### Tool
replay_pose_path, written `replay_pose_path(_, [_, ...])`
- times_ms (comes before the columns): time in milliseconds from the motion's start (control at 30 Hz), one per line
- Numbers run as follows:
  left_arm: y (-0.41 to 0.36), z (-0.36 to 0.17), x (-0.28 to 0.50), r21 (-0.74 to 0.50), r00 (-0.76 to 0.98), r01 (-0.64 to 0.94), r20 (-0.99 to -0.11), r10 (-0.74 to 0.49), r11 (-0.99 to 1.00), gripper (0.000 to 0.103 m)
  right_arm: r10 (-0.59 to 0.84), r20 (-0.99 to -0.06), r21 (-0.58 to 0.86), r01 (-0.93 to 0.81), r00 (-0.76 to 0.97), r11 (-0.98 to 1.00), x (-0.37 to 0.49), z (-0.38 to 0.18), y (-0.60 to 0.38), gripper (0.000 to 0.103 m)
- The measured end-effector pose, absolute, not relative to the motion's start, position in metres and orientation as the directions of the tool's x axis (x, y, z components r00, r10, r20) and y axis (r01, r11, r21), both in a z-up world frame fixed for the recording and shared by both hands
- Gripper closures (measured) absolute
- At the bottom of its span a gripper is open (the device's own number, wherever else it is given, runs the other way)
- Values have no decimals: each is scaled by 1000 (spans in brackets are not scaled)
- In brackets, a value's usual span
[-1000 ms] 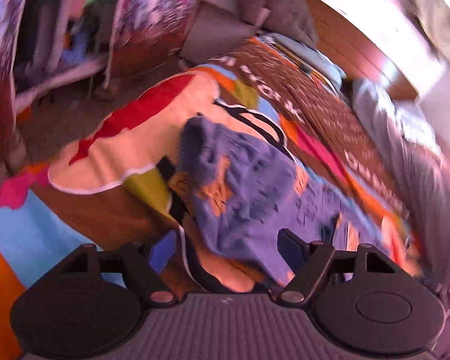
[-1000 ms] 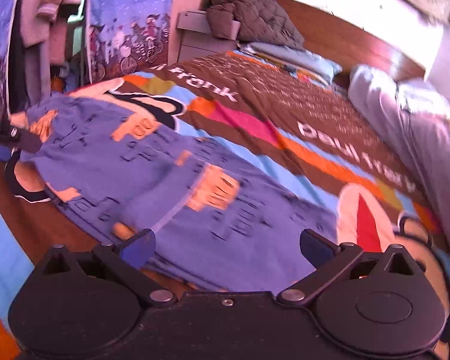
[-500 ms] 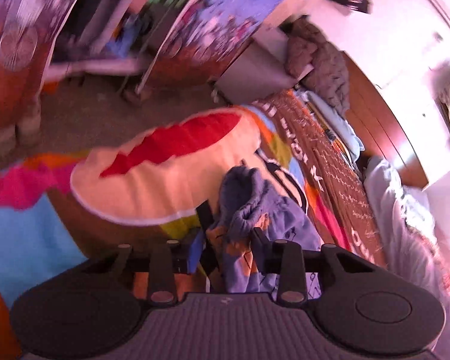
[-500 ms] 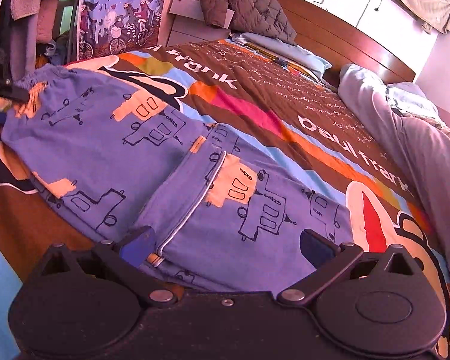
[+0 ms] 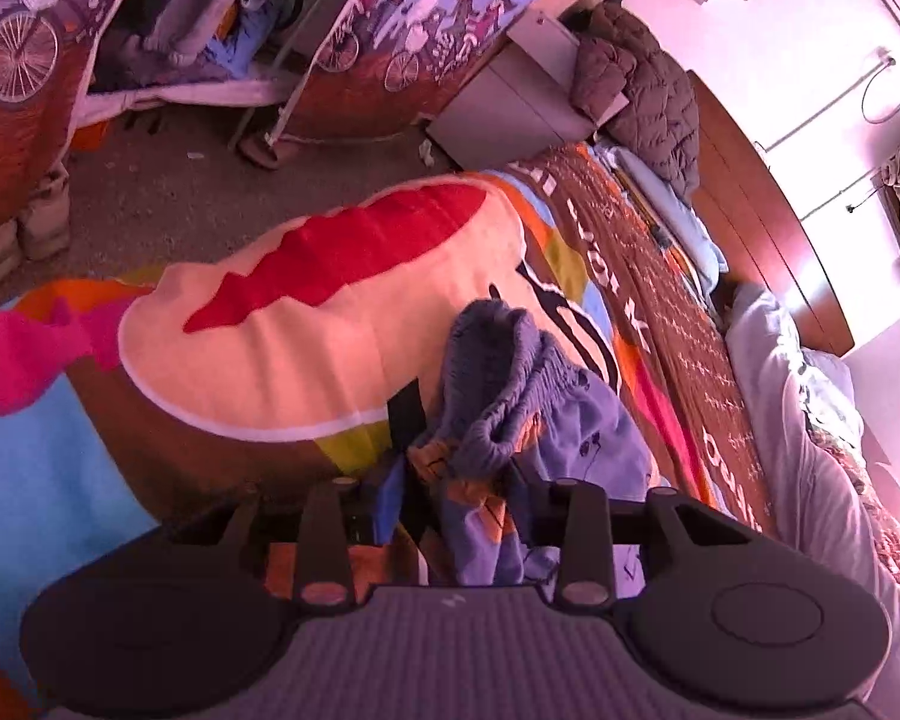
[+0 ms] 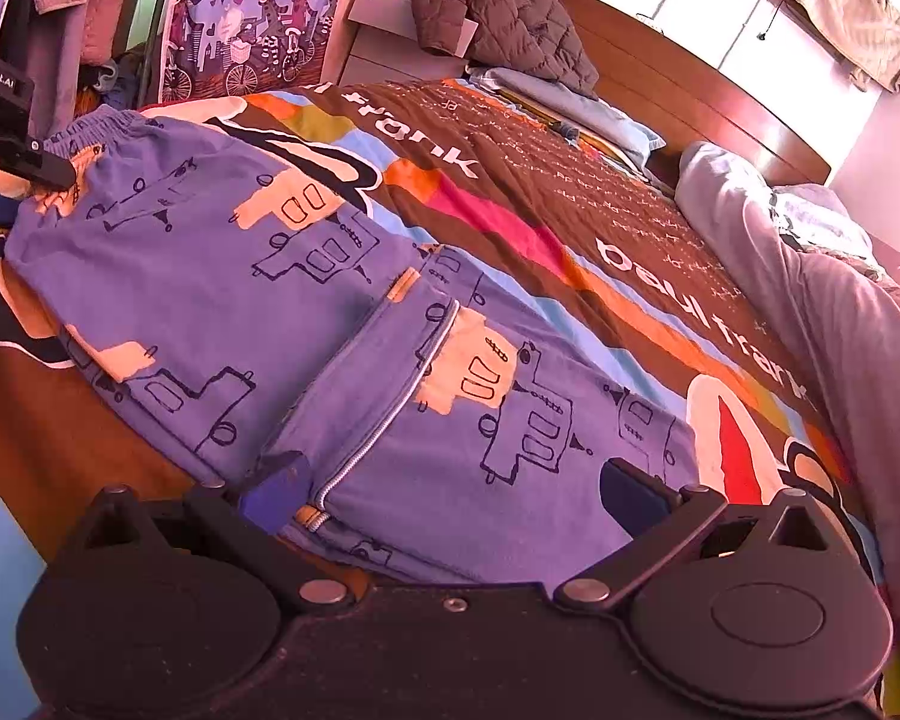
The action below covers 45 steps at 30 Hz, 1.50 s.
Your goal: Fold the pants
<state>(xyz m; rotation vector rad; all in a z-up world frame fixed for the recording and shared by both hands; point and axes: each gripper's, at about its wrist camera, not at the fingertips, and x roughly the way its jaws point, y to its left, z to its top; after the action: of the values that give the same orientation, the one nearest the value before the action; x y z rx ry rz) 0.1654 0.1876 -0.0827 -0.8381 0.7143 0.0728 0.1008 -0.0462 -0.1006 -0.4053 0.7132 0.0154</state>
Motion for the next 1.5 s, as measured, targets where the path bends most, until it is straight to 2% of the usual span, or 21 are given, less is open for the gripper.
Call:
replay_pose_path(100, [197,-89,164,-702,765,-368,-602,-230,610,84,-124,-638,-358,-150,760,921,101,-101,-46,1])
replay_pose_path(200, [203,-90,162,-734,770,-383,-589,-245,561,86,-126,-635,-363,-151,762,919,101,-100,-46,1])
replay_pose_path(367, [188,-75,162,-660,766,-368,-615,-190,655,88,-139,-624,-391,-153,769,907,99,-102,-42,1])
replay_pose_path(567, [160,-47,155,-545,795,-286,-594,-122,788,89,-136,-599,-404,-151,789,902,95,-100,-42,1])
replay_pose_path(633, [152,-40,153,-522,801,-258,-586,-122,813,89,-53,-595,-308,-167,802,937,90,-90,-55,1])
replay_pose_path(700, [147,-37,153,-511,799,-240,-587,-131,825,89,46,-544,-182,-172,838,968,77,-73,-78,1])
replay_pose_path(733, [146,-36,153,-500,797,-242,-591,-123,831,89,59,-518,-167,-168,853,972,70,-66,-88,1])
replay_pose_path(867, [139,-29,153,-464,786,-274,-612,-82,842,89,38,-453,-269,-177,891,947,38,-53,-127,1])
replay_pose_path(967, [126,-18,155,-434,776,-274,-627,-69,858,89,66,-424,-285,-203,903,937,24,-51,-164,1])
replay_pose_path(1100, [94,14,162,-352,773,-250,-633,-33,902,89,81,-470,-194,-192,879,962,38,-57,-215,1])
replay_pose_path(1267, [37,56,173,-238,788,-182,-616,-4,954,89,132,-441,-71,-181,888,981,45,-65,-259,1])
replay_pose_path(1367, [-13,72,180,-165,798,-96,-602,-23,982,89,154,-449,20,-162,880,987,44,-64,-275,1])
replay_pose_path(1500, [-88,74,182,-116,798,54,-592,-112,992,88,150,-449,16,-160,881,987,42,-62,-287,1])
